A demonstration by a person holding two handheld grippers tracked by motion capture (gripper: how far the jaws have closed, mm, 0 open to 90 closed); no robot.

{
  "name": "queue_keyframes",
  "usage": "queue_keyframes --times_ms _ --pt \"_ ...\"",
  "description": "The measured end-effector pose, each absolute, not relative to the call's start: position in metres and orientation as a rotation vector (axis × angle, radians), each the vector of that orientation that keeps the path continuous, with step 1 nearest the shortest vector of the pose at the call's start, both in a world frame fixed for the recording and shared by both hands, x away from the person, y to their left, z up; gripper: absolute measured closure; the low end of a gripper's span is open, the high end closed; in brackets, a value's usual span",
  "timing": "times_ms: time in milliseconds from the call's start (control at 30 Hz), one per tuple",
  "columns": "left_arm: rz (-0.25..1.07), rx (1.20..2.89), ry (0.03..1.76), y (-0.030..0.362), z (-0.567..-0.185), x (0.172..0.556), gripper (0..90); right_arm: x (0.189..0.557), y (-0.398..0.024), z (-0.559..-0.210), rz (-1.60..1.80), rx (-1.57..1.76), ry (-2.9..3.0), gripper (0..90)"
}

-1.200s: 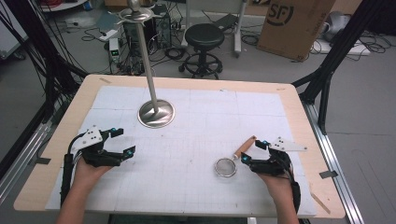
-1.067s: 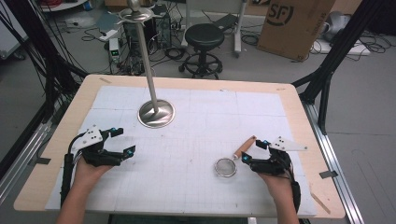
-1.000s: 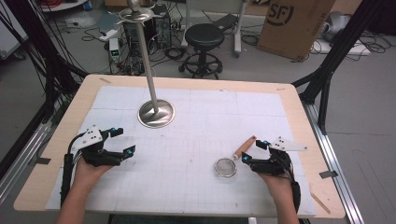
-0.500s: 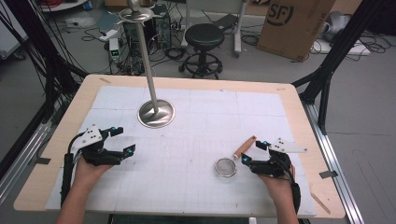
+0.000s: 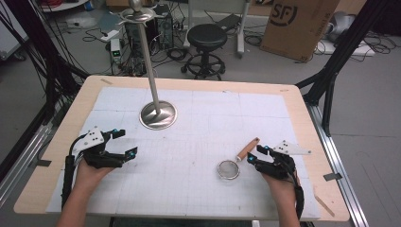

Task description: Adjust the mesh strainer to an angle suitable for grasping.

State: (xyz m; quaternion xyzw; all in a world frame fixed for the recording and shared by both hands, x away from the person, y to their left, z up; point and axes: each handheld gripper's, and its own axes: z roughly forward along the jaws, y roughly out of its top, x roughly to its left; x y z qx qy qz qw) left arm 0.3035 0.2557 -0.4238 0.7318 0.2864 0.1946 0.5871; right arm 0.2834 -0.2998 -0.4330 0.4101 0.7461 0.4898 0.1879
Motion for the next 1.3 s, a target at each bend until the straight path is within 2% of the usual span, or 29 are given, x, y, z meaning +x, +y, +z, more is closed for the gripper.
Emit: queue_keyframes --times_ms 100,133,200,233,600,700,1300 --pt "0.460 1.708 0.677 0.256 -0.424 0.304 13.7 0.284 -0.301 -0.434 1.367 1.170 2.097 54.9" --pt "0.460 1.709 0.677 0.255 -0.424 0.304 13.7 0.284 -0.303 -0.434 1.359 1.191 2.099 60.8" --pt "0.458 1.710 0.675 0.255 -0.424 0.303 13.8 0.285 -0.303 -0.435 1.351 1.195 2.100 61.7" --pt "0.455 1.707 0.677 0.255 -0.424 0.303 13.8 0.286 -0.302 -0.436 1.326 1.202 2.111 68.0" --pt "0.478 1.723 0.688 0.256 -0.424 0.304 15.5 0.300 -0.302 -0.438 1.195 1.251 2.131 87.0" --pt "0.475 1.724 0.686 0.255 -0.424 0.304 15.6 0.305 -0.306 -0.438 1.150 1.284 2.128 89.2" --pt "0.470 1.706 0.674 0.256 -0.421 0.302 15.7 0.328 -0.307 -0.443 1.040 1.367 2.143 89.3"
